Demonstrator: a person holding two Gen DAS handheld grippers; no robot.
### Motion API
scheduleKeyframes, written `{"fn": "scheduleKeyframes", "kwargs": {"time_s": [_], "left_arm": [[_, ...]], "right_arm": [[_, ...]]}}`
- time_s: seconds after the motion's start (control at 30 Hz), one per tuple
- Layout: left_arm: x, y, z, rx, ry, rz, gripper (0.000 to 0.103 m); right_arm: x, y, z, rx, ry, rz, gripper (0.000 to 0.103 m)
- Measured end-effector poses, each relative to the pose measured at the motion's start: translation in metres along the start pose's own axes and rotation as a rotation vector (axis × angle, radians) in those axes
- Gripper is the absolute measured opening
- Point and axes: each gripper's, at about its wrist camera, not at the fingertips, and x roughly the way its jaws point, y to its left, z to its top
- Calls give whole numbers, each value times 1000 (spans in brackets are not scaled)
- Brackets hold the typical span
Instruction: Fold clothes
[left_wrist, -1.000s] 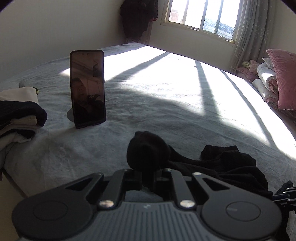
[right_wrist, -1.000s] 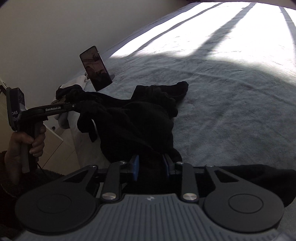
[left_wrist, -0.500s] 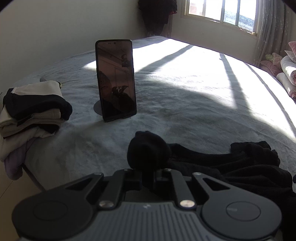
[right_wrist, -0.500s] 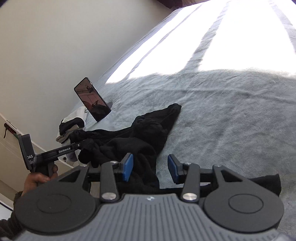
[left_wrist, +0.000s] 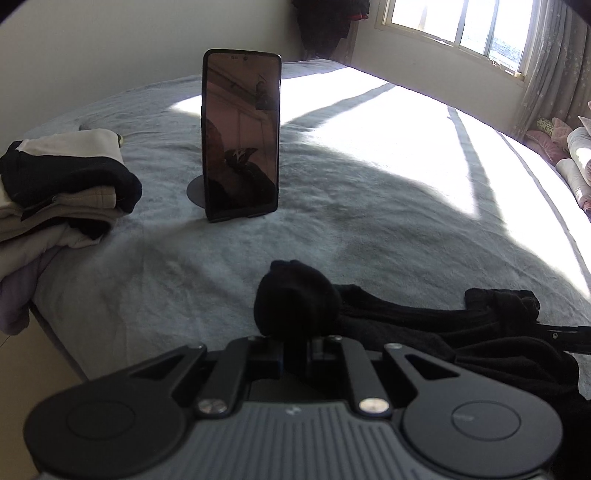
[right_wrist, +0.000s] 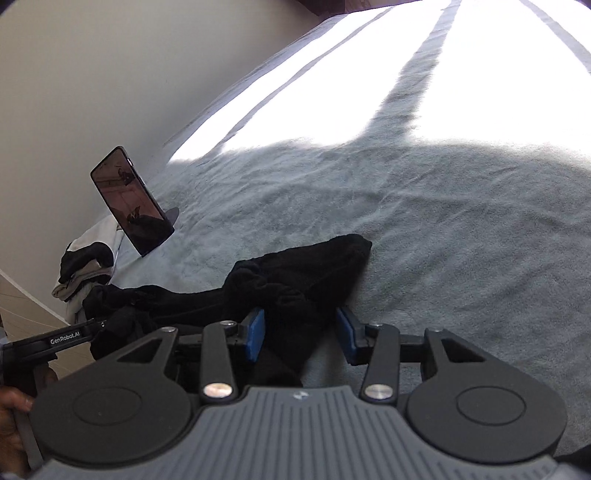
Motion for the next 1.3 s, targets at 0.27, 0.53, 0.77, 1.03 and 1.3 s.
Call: {"fn": "scheduleKeyframes", "kwargs": {"time_s": [0.27,0.53,0.77,1.03,1.3], "left_arm": [[1,-12,4,-10,-39,5,10],[-11,-63,6,43,-90,-64,10],[-19,-125,5,115,-142,-105,10],[-23,-197,26,270,-251,-74,9],[5,-254,71,401,-313,-2,8]], "right_arm": [[-18,2,3,1,-94,-110,10],[-97,-27,2,52,-298,-256,9],[-169,-47,-10,57,-464,-404,9],[-209,-63,-10,21,-560,-574,9],[-215,-85,17,-5,-572,-701,9]]}}
